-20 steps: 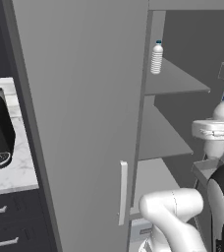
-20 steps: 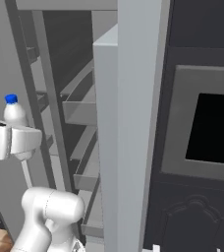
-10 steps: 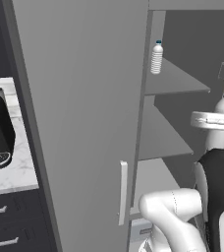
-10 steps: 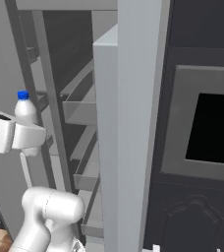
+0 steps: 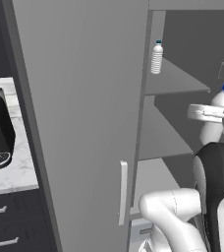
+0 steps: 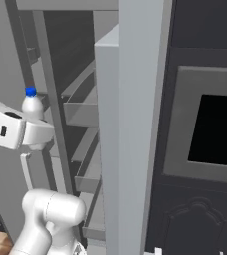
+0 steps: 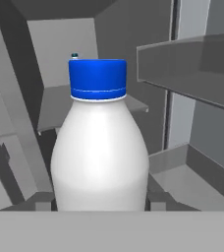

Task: Take the bottled waters from the counter and place them in the freezer to freeze. Close the freezer door after placing the bottles.

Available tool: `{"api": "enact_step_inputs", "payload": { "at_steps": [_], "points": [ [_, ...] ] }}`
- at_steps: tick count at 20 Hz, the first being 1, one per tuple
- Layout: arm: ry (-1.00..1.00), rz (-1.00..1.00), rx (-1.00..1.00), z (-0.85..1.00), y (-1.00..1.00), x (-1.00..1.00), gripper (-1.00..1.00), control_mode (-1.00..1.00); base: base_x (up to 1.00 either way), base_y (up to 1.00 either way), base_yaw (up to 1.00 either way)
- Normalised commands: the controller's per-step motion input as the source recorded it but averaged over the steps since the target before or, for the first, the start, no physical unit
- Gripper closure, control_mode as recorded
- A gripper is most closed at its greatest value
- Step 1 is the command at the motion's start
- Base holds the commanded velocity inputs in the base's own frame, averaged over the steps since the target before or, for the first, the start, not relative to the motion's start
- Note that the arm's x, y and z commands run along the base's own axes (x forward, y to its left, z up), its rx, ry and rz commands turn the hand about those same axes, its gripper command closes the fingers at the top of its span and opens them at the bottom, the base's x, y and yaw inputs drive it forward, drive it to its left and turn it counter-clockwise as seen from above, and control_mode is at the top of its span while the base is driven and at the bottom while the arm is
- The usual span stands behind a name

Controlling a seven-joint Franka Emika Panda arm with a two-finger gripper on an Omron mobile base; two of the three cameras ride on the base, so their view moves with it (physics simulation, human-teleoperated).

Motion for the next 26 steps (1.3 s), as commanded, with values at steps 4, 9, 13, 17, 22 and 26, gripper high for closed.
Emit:
{"api": "enact_step_inputs", "payload": {
  "at_steps": [4,9,13,17,22,26],
  "points": [
    [0.00,0.00,0.00,0.01,-0.07,0.39,1.00,-1.00,0.00,0.00,0.00],
    [0.00,0.00,0.00,0.06,-0.06,0.39,1.00,-1.00,0.00,0.00,0.00],
    [0.00,0.02,0.00,0.00,-0.06,0.39,1.00,-1.00,0.00,0.00,0.00],
    [-0.01,0.00,0.00,0.00,-0.01,0.37,1.00,-1.00,0.00,0.00,0.00],
    [0.00,0.01,0.00,0.02,0.00,0.36,1.00,-1.00,0.00,0.00,0.00],
    [0.00,0.09,-0.03,0.02,0.00,0.24,1.00,-1.00,0.00,0.00,0.00]
  ]
}}
